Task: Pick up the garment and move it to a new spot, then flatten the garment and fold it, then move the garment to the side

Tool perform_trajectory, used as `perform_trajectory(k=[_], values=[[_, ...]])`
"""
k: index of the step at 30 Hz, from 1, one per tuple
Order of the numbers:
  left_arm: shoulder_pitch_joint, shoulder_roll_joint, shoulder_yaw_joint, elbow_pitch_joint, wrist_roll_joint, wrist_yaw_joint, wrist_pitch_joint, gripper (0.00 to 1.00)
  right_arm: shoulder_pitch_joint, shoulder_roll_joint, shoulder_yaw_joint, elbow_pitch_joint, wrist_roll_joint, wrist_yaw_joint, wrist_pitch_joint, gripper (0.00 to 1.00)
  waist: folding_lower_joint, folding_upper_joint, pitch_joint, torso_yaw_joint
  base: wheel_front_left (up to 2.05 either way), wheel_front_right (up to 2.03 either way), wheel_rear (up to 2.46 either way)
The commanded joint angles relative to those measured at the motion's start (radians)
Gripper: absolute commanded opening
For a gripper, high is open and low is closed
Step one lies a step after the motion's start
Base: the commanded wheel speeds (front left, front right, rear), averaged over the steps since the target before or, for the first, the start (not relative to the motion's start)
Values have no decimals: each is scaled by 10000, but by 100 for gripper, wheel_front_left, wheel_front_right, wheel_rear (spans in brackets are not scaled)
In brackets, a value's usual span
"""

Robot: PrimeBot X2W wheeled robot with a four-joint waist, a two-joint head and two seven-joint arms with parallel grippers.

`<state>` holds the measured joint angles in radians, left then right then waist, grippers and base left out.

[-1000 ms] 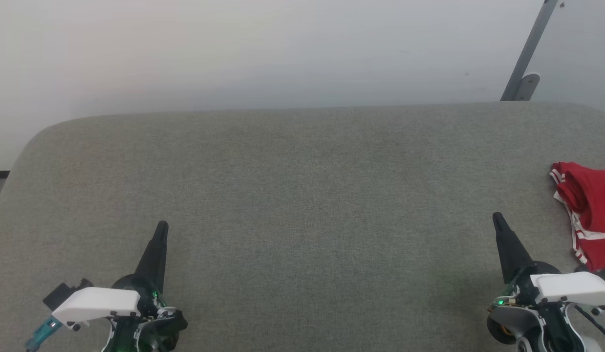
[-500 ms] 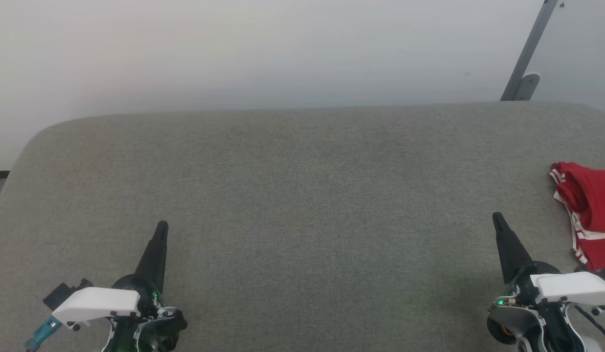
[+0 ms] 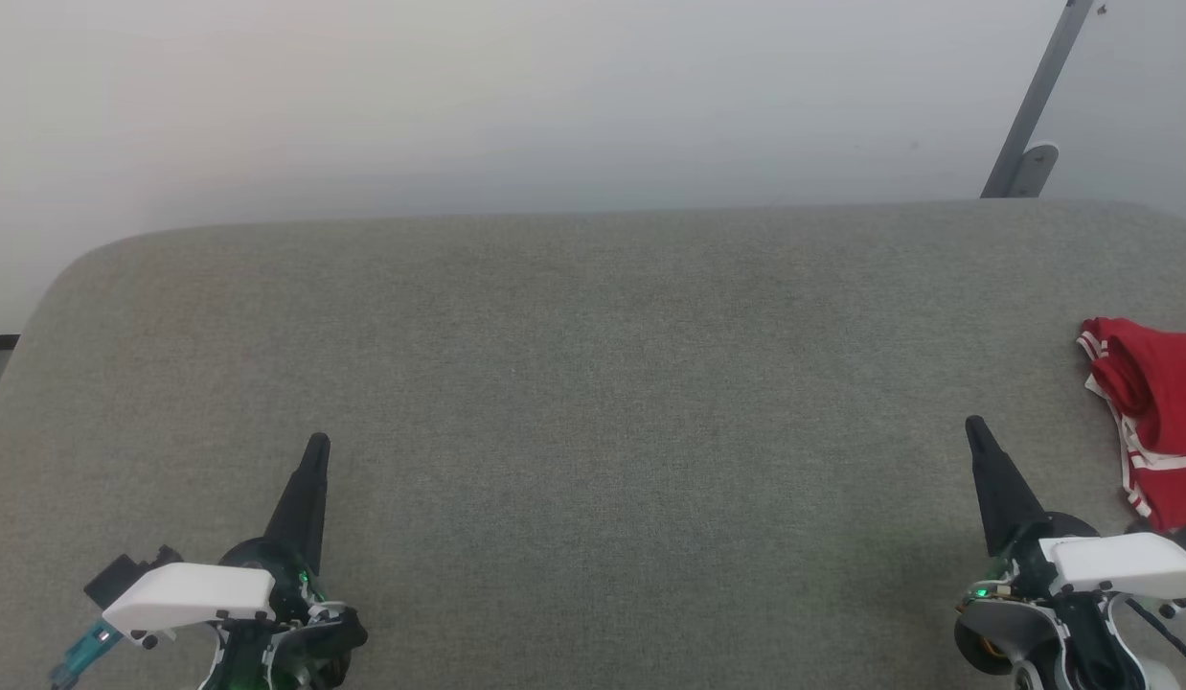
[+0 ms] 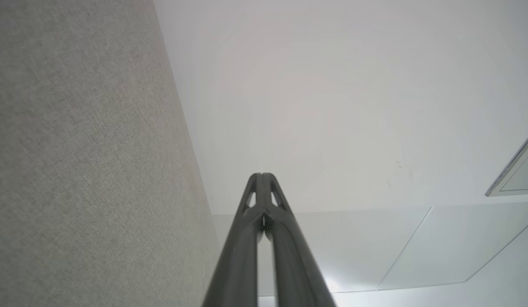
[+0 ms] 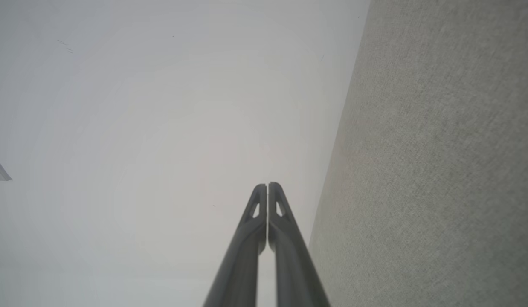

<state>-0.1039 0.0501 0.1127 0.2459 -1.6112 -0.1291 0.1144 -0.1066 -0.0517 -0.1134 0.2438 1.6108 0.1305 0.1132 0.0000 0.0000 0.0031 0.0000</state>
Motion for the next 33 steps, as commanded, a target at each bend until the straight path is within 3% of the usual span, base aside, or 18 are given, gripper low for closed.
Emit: perform_trajectory(k=[1,33], values=[[-112,-28,25,-9,-34,-29,27,0,-52,39,-6,34,42,4,17,0,0,0,0,0,0,0,0],[-112,-28,24,-9,-35,-29,26,0,-51,39,-5,34,43,4,17,0,0,0,0,0,0,0,0]])
